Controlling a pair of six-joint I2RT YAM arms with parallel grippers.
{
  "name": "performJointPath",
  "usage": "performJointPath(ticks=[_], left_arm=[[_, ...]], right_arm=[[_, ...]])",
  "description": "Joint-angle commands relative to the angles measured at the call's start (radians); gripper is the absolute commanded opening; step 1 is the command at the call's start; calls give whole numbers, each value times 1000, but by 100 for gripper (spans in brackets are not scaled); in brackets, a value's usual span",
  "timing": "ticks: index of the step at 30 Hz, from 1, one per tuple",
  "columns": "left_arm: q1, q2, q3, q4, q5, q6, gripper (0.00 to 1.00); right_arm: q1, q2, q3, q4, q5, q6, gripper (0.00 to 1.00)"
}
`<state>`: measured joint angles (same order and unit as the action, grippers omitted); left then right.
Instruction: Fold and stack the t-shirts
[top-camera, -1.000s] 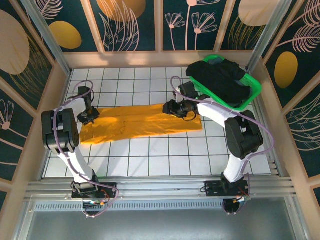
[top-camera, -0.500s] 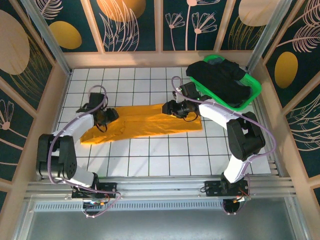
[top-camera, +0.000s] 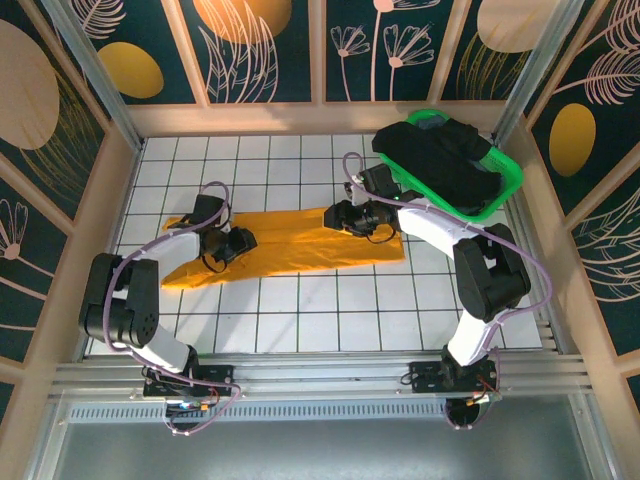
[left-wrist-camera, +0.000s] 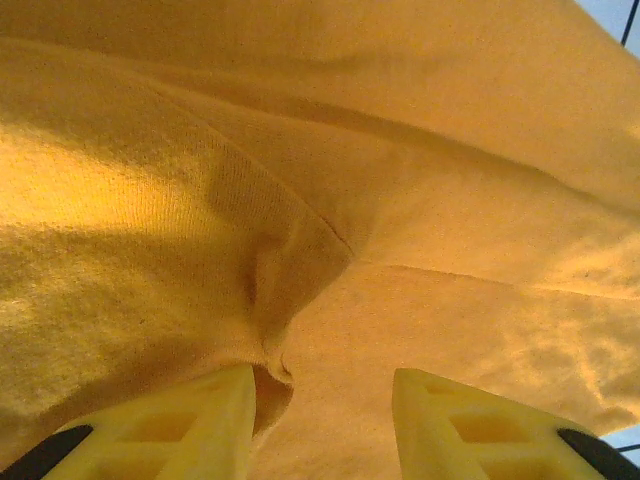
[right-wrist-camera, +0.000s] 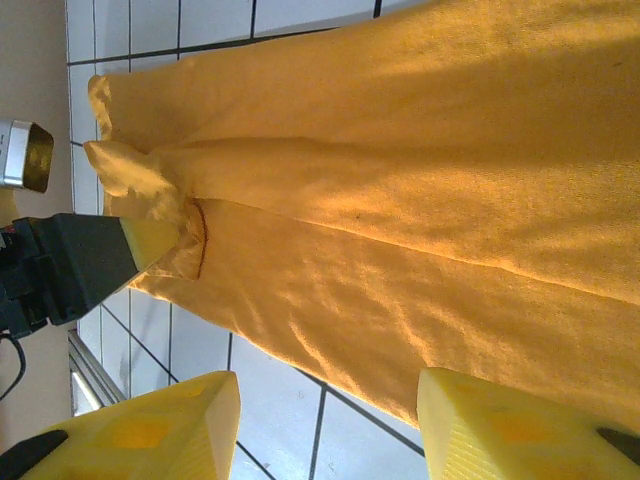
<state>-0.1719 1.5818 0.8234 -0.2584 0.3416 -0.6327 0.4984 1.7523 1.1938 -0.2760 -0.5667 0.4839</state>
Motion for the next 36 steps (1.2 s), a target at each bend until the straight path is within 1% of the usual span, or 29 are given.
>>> performJointPath(ticks=[1,4,6,12,19,22,28,33,36], left_arm=[[-6,5,-5,-21,-25,-6,41],[-7,-10,-5,-27,-42,-3,43],[-9,-11,-14,-22,-30,-6,43],[-35,-16,-59,9,2,-39,42],[-67,-36,-34,9,-1,-68,42],[-76,-27,-21,10,5,-78,42],[-121,13,-15,28,7,-91,42],[-135,30,0,-17,-44,-92,41],[-135,-22,32,-88,-128,-105,44]], right_arm=[[2,-6,21,15,2,-4,51],[3,-3,21,21,-4,1,51],[3,0,21,23,-7,2,51],[4,4,27,22,-6,1,51],[5,10,26,24,-9,-1,51],[4,14,22,27,-12,-1,51],[5,14,18,24,-10,-4,51],[-2,16,7,17,17,-8,49],[-29,13,0,-2,96,-12,45]])
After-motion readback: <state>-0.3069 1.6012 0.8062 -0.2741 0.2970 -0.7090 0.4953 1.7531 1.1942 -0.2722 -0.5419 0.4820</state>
